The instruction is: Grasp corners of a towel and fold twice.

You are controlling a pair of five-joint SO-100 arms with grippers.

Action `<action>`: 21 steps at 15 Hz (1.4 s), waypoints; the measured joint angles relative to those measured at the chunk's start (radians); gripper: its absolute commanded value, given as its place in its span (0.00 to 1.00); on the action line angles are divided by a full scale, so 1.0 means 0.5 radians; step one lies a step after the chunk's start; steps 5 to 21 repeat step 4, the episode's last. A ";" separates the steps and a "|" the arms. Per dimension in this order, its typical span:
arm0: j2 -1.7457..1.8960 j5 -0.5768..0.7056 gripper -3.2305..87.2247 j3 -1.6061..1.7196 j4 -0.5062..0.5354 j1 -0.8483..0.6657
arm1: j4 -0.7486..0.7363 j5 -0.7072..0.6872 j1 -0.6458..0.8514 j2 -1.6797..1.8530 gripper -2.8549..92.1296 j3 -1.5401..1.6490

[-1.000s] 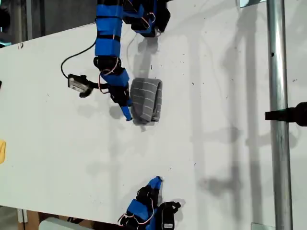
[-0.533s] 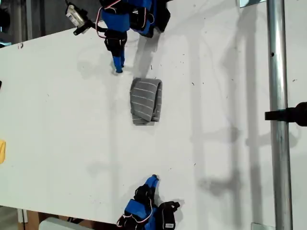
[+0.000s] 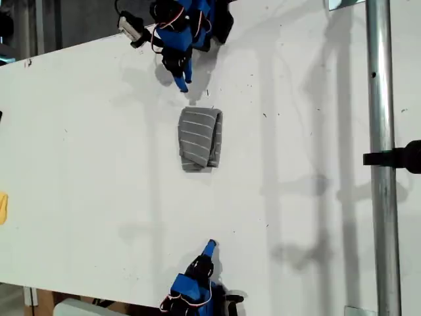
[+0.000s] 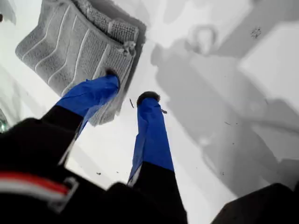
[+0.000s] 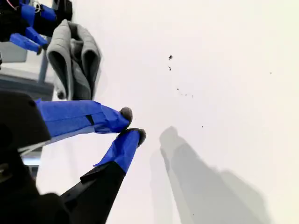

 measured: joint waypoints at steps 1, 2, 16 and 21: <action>0.000 0.000 0.08 0.000 0.000 0.000 | 0.000 -0.006 0.080 0.000 0.17 0.000; 0.000 0.000 0.08 0.000 0.000 0.000 | 0.000 -0.006 0.135 0.000 0.17 0.000; 0.000 0.000 0.08 0.000 0.000 0.000 | 0.003 -0.006 0.227 0.000 0.17 0.000; 0.000 0.000 0.08 0.000 0.000 0.000 | 0.003 -0.006 0.227 0.000 0.17 0.000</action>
